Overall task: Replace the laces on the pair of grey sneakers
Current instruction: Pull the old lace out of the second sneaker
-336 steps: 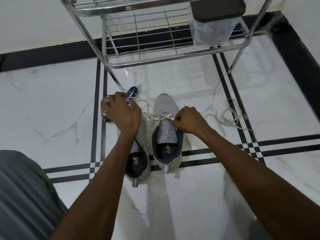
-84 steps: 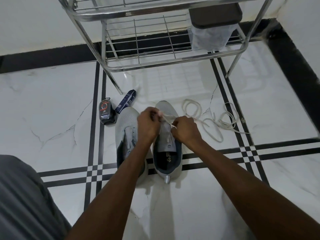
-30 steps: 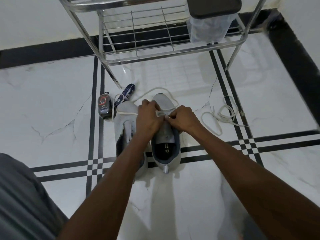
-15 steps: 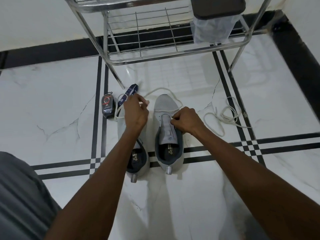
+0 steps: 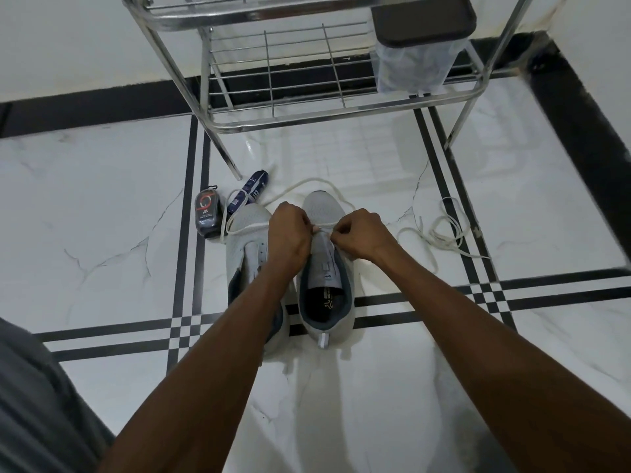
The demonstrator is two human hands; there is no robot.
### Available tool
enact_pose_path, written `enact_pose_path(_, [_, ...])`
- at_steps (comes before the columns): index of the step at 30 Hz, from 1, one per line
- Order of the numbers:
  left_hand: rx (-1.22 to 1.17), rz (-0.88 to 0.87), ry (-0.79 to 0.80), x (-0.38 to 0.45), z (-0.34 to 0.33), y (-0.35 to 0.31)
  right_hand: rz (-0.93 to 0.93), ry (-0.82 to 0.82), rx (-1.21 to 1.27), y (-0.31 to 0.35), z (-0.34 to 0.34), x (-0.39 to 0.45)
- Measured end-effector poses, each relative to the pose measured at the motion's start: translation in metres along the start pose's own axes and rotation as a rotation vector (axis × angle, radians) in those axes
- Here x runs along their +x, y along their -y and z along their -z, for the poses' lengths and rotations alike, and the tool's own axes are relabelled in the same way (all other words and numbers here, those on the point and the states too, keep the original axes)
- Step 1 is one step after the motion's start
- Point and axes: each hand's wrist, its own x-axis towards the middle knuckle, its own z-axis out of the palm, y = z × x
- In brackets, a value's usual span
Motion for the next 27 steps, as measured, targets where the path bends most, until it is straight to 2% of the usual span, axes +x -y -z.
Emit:
enact_pose_path(4, [0.099,-0.026,0.06,0.009,0.001,0.001,0.034,-0.057,0.007,0.002,0.017,0.007])
enact_pose_path(7, [0.126,-0.08,0.126,0.013,0.01,0.002,0.135,-0.054,-0.025,0.003,0.023,0.01])
enact_pose_path(10, [-0.006,-0.109,0.094,0.016,0.03,-0.009,0.236,0.019,0.074,0.012,0.028,0.01])
enact_pose_path(12, [-0.199,-0.145,0.09,0.017,0.049,-0.025,0.263,0.091,0.228,0.019,0.03,0.009])
enact_pose_path(14, [-0.354,-0.15,0.175,0.017,0.07,-0.045,0.246,0.117,0.396,0.025,0.029,0.007])
enact_pose_path(16, [-0.41,-0.183,0.242,0.017,0.088,-0.063,0.238,0.101,0.517,0.03,0.029,0.007])
enact_pose_path(20, [-0.575,-0.26,0.249,0.022,0.11,-0.082,0.271,0.136,0.658,0.049,0.03,0.008])
enact_pose_path(23, [-0.829,-0.199,0.166,0.035,0.132,-0.078,0.249,0.16,0.646,0.042,0.028,0.01])
enact_pose_path(27, [-1.22,0.107,-0.03,0.052,0.162,-0.045,0.107,0.062,0.644,-0.003,0.044,0.009])
